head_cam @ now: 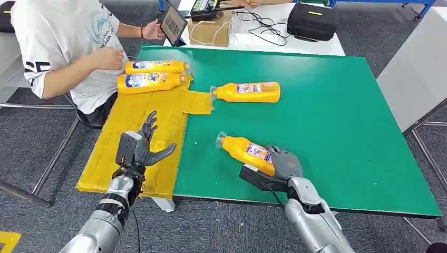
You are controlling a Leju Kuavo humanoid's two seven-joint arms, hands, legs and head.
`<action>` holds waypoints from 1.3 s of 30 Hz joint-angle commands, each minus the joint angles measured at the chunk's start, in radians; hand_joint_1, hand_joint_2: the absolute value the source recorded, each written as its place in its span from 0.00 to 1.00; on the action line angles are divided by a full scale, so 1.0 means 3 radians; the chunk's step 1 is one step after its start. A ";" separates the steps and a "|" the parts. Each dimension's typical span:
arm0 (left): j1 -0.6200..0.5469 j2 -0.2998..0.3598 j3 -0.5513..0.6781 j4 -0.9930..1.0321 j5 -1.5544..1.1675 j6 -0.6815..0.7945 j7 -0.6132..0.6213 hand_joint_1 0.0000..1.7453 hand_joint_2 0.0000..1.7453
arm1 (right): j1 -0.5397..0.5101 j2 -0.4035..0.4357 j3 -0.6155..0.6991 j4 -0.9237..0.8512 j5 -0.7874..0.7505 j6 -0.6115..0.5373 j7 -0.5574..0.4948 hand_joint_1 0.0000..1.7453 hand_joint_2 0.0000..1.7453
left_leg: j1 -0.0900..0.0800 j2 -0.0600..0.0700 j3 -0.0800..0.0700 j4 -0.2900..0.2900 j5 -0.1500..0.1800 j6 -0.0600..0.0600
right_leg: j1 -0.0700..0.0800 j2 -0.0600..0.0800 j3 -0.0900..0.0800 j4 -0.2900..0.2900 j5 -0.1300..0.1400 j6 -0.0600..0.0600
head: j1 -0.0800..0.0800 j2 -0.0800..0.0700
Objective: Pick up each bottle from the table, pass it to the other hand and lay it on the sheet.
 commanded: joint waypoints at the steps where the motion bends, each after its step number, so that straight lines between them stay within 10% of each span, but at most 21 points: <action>1: -0.0204 0.0024 0.0042 0.0325 -0.0014 -0.0041 0.0034 0.00 1.00 | -0.0257 0.0137 0.0011 0.0605 -0.0307 0.0083 -0.0207 1.00 1.00 | 0.0004 0.0002 0.0007 0.0000 -0.0001 -0.0004 | 0.0004 0.0000 0.0007 -0.0002 0.0000 -0.0006 | 0.0001 0.0001; 8: -0.0211 0.0032 0.0032 0.0345 -0.0017 -0.0041 0.0037 0.00 1.00 | -0.0241 0.0135 -0.0006 0.0611 -0.0383 0.0042 -0.0251 1.00 1.00 | 0.0005 0.0008 0.0010 -0.0001 0.0001 -0.0007 | 0.0007 0.0003 0.0006 -0.0003 0.0008 -0.0010 | 0.0000 0.0000; 16: -0.0497 -0.0139 -0.0196 0.0736 0.0109 -0.0093 0.0334 0.00 1.00 | -0.0484 0.0798 -0.0340 0.0601 -0.1363 -0.0948 -0.0987 1.00 1.00 | 0.0004 0.0016 -0.0002 0.0004 0.0001 -0.0008 | 0.0005 0.0010 -0.0010 0.0008 0.0007 -0.0012 | 0.0000 0.0001; 39: -0.0562 -0.0260 -0.0813 0.0290 0.0984 -0.0718 0.0742 0.00 1.00 | -0.0773 0.1304 0.0254 0.1556 -0.1878 -0.0664 -0.1321 1.00 1.00 | 0.0008 0.0012 -0.0015 0.0004 0.0001 -0.0009 | 0.0009 0.0007 -0.0016 0.0004 0.0002 -0.0012 | 0.0001 0.0000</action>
